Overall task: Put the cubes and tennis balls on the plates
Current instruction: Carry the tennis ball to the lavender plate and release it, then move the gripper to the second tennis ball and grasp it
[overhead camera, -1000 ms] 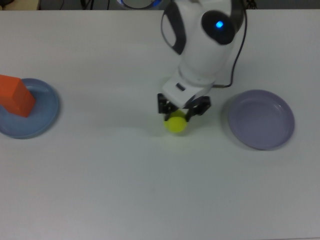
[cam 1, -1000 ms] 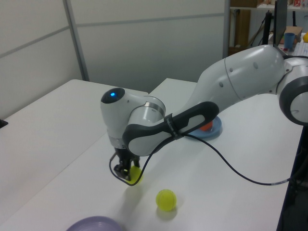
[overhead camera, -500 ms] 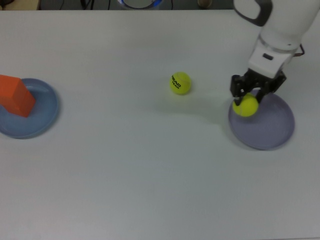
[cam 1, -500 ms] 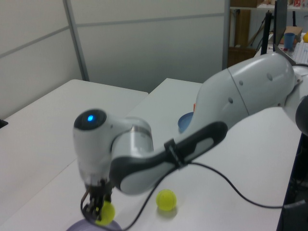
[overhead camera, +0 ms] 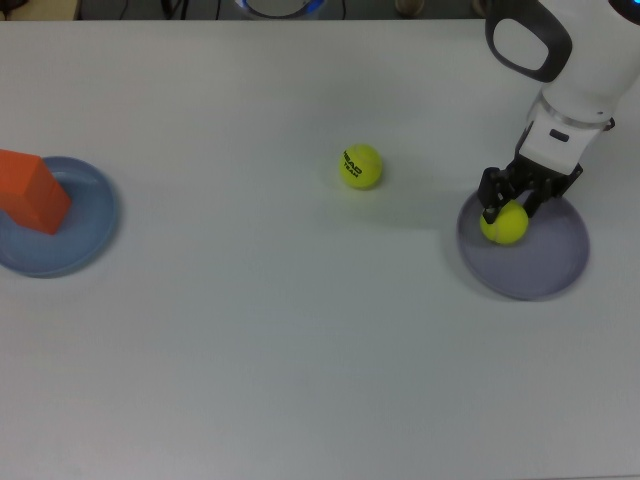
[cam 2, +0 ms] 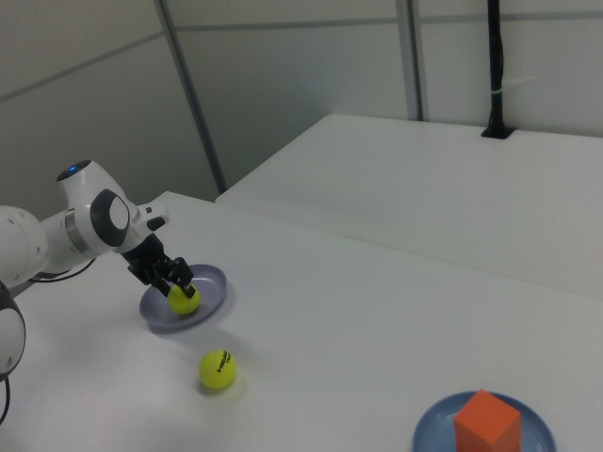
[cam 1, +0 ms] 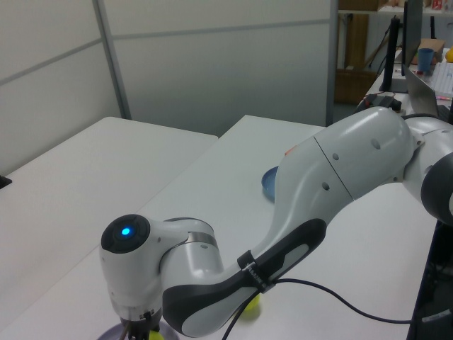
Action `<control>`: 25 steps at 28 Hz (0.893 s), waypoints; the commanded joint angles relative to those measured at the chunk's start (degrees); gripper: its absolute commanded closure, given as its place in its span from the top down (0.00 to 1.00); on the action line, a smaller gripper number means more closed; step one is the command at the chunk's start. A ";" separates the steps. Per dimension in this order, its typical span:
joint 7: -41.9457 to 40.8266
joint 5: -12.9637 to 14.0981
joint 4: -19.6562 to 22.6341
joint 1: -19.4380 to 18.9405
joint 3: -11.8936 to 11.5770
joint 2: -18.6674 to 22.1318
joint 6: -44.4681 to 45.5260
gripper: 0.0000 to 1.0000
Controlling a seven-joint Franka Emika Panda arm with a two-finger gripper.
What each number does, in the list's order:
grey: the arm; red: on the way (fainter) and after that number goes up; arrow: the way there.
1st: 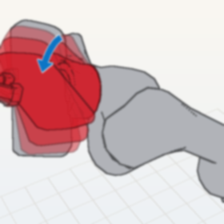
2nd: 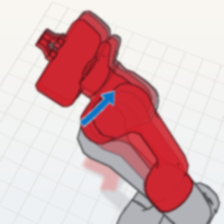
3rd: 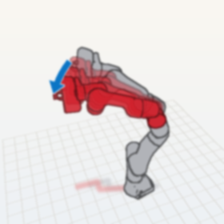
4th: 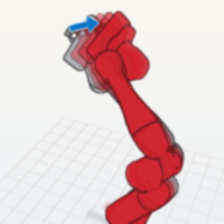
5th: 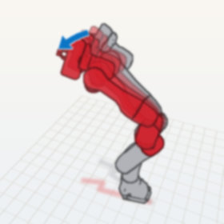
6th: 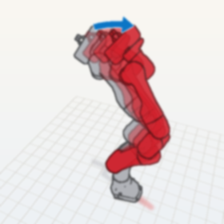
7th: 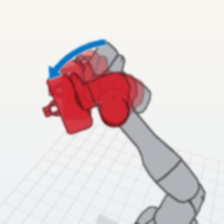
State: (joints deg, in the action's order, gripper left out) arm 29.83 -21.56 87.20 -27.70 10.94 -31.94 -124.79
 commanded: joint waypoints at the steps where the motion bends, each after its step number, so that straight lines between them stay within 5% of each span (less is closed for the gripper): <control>1: 0.84 0.12 -0.01 -0.25 -0.74 2.92 -0.19 1.00; 9: 0.67 4.51 0.87 1.51 -1.18 10.75 10.25 1.00; 13: -0.56 5.83 4.90 5.28 -1.27 14.35 14.13 1.00; 20: -9.17 14.88 14.66 12.41 -1.88 19.80 12.82 1.00; 25: -11.90 15.59 20.72 12.67 -4.08 21.39 11.41 1.00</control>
State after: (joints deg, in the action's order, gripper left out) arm 20.65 -7.79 99.32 -14.74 8.46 -14.64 -110.37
